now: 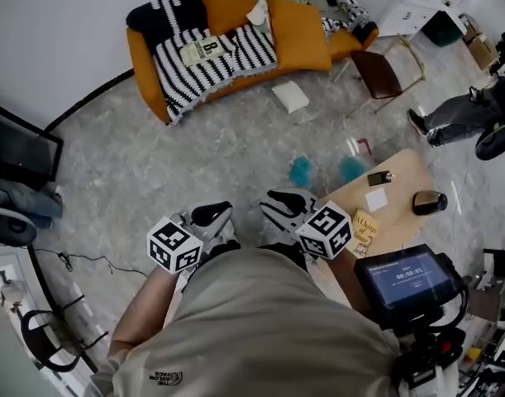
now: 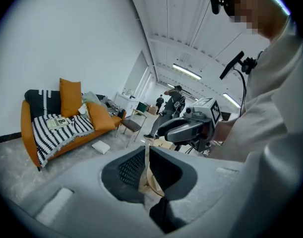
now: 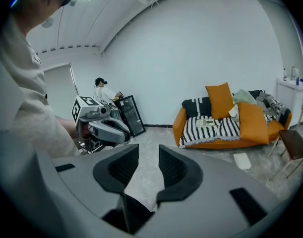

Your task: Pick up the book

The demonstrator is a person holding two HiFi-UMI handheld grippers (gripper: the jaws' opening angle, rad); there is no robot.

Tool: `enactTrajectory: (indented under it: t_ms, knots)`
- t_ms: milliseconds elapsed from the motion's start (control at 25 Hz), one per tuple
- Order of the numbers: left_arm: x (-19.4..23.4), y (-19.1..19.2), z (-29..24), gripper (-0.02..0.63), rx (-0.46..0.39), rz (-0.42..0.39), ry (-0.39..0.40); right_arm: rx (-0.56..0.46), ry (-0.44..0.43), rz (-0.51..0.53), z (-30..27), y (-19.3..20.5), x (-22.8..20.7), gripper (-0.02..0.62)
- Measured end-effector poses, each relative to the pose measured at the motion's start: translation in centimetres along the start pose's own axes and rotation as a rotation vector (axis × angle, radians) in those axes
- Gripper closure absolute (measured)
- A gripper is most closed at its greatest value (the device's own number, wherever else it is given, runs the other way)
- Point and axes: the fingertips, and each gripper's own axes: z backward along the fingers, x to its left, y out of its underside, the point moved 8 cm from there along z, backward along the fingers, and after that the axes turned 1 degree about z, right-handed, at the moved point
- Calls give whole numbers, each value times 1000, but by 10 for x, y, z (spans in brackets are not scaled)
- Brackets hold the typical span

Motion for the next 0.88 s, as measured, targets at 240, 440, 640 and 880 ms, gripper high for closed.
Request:
enactTrajectory:
  t_ms: [240,440,640,880]
  knots:
    - [74,-5,22,569,-3,58,-26,10,-6,-1,-63,-40,-12,462]
    - [125,-17,10,558,-24,132,-31,33,-9,-13,-90,-61,-47,463]
    - [185,-54,-22,555,-35,177,-65,34,-48,-26,-123,-89,-117,466]
    - [252,-115,-65,555,-42,217,-114,6,-93,15,-150,-153,-205,471]
